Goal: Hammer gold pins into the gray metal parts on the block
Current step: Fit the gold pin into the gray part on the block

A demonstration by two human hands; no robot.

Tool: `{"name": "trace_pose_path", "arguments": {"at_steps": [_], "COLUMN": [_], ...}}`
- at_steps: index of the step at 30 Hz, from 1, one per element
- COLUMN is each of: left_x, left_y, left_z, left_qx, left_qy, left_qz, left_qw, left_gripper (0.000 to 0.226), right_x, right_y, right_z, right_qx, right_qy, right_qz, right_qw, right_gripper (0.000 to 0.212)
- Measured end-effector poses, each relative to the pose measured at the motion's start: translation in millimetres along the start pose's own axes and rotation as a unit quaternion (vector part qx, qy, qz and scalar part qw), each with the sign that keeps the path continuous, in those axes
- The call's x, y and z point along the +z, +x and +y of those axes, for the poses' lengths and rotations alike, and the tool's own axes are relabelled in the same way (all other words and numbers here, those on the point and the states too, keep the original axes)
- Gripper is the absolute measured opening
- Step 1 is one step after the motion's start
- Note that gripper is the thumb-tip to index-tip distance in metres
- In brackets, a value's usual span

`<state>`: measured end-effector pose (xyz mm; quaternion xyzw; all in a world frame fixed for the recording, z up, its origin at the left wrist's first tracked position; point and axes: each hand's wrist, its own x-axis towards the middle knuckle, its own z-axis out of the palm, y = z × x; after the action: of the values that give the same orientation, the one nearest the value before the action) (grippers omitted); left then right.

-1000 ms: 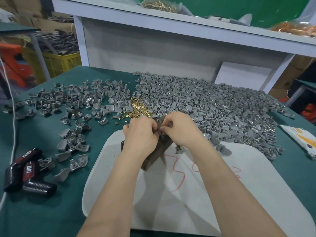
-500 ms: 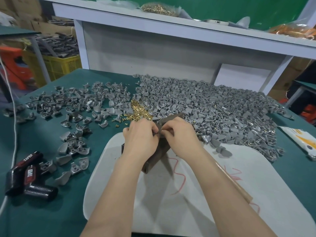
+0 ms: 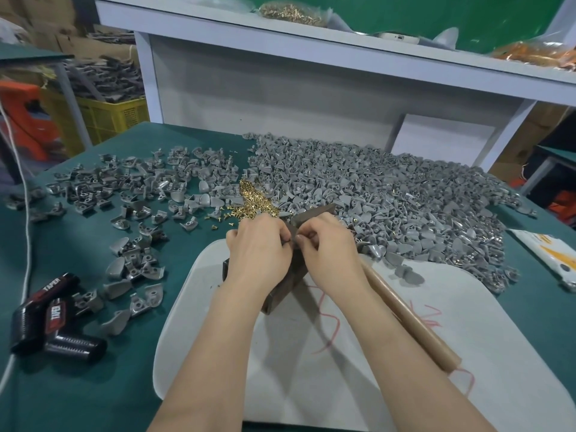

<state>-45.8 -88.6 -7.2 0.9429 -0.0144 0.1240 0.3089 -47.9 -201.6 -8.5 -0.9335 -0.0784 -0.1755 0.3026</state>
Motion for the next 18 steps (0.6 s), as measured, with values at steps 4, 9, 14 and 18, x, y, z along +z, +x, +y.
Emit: {"name": "trace_pose_path", "arguments": {"at_steps": [4, 9, 14, 18], "left_x": [-1, -1, -2, -2], "left_y": [-1, -1, -2, -1], "left_z": [2, 2, 3, 3], "left_qx": [0.000, 0.002, 0.001, 0.003], "left_qy": [-0.002, 0.006, -0.003, -0.006], "left_qz": [0.005, 0.003, -0.002, -0.008], "left_qw": [1.000, 1.000, 1.000, 1.000], "left_gripper": [0.010, 0.009, 0.009, 0.014], "right_x": [4, 2, 2, -2], "right_y": [-1, 2, 6, 11], "right_z": [3, 8, 6, 6], "right_qx": [0.001, 0.057, 0.046, 0.044], "right_qy": [0.017, 0.064, 0.024, -0.002], "right_qz": [0.020, 0.000, -0.010, -0.035], "right_qw": [1.000, 0.996, 0.999, 0.998], "right_gripper": [0.008, 0.015, 0.012, 0.009]}}
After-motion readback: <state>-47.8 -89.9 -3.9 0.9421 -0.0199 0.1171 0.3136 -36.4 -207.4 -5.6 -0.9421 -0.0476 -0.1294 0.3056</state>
